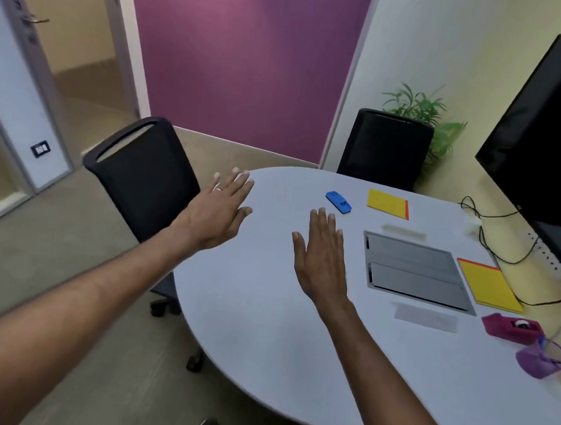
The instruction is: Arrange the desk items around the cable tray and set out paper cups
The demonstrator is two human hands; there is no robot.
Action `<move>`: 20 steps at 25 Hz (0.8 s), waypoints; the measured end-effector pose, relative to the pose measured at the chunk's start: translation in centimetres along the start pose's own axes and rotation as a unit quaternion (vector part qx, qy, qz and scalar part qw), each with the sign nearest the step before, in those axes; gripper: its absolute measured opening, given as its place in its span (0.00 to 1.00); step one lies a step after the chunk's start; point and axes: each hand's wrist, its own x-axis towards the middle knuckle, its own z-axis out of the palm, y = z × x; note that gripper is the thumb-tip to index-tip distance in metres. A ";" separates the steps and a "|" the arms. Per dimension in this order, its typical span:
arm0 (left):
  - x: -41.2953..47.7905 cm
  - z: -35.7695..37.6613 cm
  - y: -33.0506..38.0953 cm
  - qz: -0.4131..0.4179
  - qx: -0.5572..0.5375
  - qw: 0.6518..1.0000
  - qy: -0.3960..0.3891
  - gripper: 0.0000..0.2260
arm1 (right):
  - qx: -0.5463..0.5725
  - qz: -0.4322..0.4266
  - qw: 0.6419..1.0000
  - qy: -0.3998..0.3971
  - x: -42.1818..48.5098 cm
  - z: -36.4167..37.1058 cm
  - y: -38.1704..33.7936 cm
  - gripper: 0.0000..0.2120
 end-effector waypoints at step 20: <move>-32.0 -8.7 -31.4 -0.234 0.030 0.970 0.055 0.29 | 0.043 -0.191 0.981 -0.002 -9.3 16.8 -43.2 0.29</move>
